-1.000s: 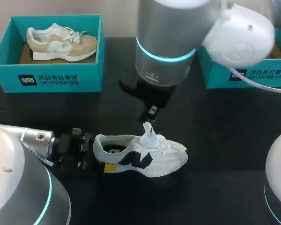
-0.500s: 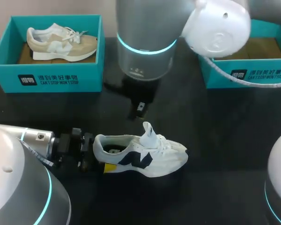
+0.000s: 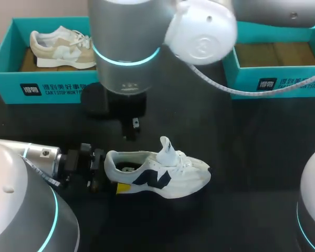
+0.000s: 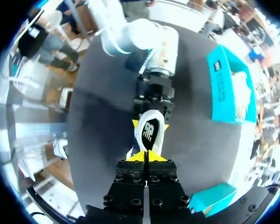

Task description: Take the shoe out of the shoebox, open the shoe tongue, remove and reinsert the insole, then place the shoe into the shoebox

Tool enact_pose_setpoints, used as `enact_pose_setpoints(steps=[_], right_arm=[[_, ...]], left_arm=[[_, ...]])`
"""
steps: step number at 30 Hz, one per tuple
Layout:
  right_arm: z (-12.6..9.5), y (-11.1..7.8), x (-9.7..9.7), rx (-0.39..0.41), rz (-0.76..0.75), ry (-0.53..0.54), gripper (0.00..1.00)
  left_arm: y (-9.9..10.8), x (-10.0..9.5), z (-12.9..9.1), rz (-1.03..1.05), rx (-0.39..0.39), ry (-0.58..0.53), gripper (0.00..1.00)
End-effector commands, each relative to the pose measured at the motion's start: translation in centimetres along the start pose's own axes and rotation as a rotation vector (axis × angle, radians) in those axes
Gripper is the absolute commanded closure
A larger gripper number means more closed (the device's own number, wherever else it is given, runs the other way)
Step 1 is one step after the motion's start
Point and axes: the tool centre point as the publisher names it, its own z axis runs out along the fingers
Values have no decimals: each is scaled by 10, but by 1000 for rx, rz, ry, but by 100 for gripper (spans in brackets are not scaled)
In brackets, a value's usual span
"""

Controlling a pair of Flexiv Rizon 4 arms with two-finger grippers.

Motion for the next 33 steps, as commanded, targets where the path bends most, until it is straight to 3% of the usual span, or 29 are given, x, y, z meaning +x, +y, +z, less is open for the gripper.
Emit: enact_pose_setpoints(steps=[1,5,9,17,29,33], right_arm=[[1,7,-5,21,-37,17,100],[1,7,-5,21,-37,17,100],[30,18,0,13,-83,52,100],[62,28,7,30,-87,86,100],[62,28,7,30,-87,86,100],[93,33,5,29,-84,129,100]], left_arm=[[5,-2,1,-1,-1,-2,100],[5,-2,1,-1,-1,-2,100],[5,-2,1,-1,-1,-2,100],[5,-2,1,-1,-1,-2,100],[5,-2,1,-1,-1,-2,100],[5,-2,1,-1,-1,-2,100]])
